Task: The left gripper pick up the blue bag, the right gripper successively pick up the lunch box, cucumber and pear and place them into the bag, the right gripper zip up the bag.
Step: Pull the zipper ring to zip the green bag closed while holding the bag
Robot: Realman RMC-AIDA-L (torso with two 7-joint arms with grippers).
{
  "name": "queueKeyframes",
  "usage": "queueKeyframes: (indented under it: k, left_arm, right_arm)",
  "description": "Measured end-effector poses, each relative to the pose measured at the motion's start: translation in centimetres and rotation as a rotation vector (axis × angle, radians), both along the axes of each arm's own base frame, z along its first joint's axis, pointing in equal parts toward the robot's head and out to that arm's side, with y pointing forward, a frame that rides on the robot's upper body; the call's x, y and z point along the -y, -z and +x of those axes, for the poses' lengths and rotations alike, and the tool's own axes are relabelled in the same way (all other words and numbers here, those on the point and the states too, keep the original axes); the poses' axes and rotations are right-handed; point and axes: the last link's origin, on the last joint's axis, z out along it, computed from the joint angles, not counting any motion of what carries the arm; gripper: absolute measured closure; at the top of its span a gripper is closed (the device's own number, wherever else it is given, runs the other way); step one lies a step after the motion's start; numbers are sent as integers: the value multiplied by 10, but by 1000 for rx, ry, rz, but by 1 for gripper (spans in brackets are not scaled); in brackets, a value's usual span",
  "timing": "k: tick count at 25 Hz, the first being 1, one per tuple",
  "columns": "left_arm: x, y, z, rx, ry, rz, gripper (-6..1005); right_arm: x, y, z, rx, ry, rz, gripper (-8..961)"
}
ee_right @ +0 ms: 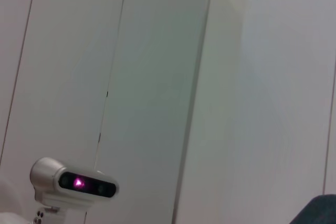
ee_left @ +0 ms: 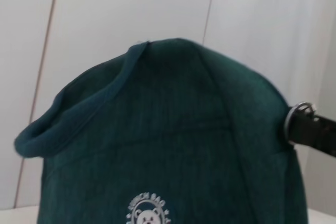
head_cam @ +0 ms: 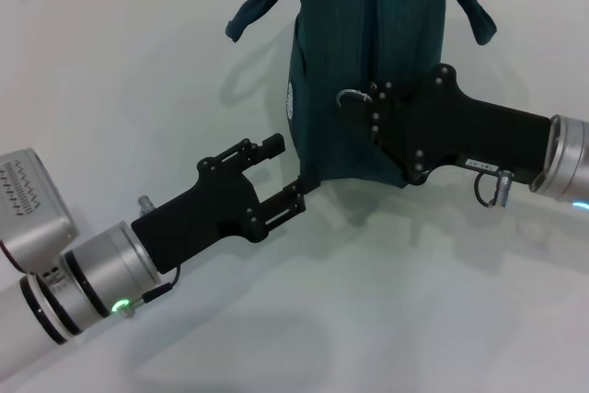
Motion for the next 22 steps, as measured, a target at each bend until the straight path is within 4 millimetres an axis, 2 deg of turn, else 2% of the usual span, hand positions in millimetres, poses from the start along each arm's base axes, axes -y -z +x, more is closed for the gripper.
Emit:
queueKeyframes:
  k: [17, 22]
  left_arm:
    - [-8, 4, 7, -32, 37, -17, 350]
    - [-13, 5, 9, -48, 44, -18, 468]
  right_arm:
    - [2, 3, -2, -13, 0, -8, 930]
    - [2, 2, -1, -15, 4, -6, 930]
